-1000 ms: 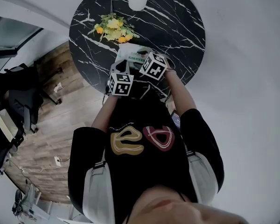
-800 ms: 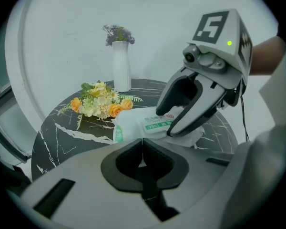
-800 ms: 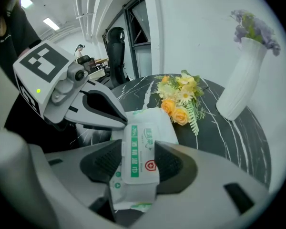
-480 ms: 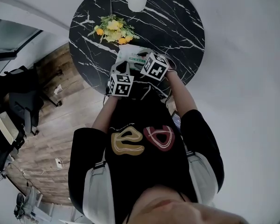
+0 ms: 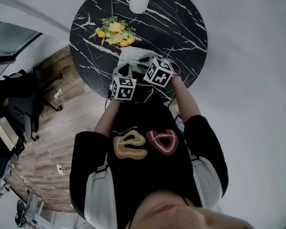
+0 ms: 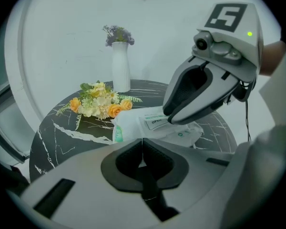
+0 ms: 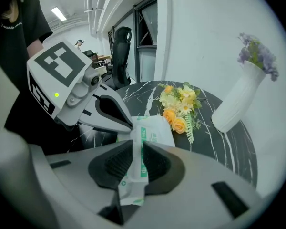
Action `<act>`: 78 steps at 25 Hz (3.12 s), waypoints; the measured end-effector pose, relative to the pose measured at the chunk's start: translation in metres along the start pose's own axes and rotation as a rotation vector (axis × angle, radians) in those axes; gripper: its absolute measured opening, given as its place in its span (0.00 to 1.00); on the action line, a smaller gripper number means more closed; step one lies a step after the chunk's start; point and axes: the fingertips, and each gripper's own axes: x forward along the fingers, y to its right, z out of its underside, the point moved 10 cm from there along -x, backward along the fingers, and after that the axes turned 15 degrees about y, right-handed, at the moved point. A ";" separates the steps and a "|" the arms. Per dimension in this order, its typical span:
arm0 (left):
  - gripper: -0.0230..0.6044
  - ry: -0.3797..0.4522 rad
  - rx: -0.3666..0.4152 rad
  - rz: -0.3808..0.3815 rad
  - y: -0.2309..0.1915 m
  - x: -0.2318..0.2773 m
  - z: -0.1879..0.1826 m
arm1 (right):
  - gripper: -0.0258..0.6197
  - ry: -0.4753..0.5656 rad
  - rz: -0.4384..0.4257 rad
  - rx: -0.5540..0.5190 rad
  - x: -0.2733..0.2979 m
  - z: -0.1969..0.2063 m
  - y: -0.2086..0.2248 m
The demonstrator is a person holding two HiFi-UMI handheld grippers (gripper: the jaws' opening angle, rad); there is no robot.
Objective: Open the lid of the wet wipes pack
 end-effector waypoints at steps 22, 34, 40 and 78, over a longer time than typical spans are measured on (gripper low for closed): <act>0.07 0.007 -0.053 0.019 -0.005 0.001 0.001 | 0.07 0.126 0.169 0.110 -0.022 -0.007 0.038; 0.07 0.002 -0.029 0.034 -0.005 0.001 0.000 | 0.08 0.170 0.218 0.217 -0.017 0.005 0.062; 0.07 0.002 0.013 0.051 -0.004 0.001 0.000 | 0.10 0.175 0.261 0.270 -0.010 0.011 0.074; 0.07 0.104 -0.229 0.056 -0.012 -0.010 -0.008 | 0.36 0.547 0.521 0.584 -0.069 0.042 0.061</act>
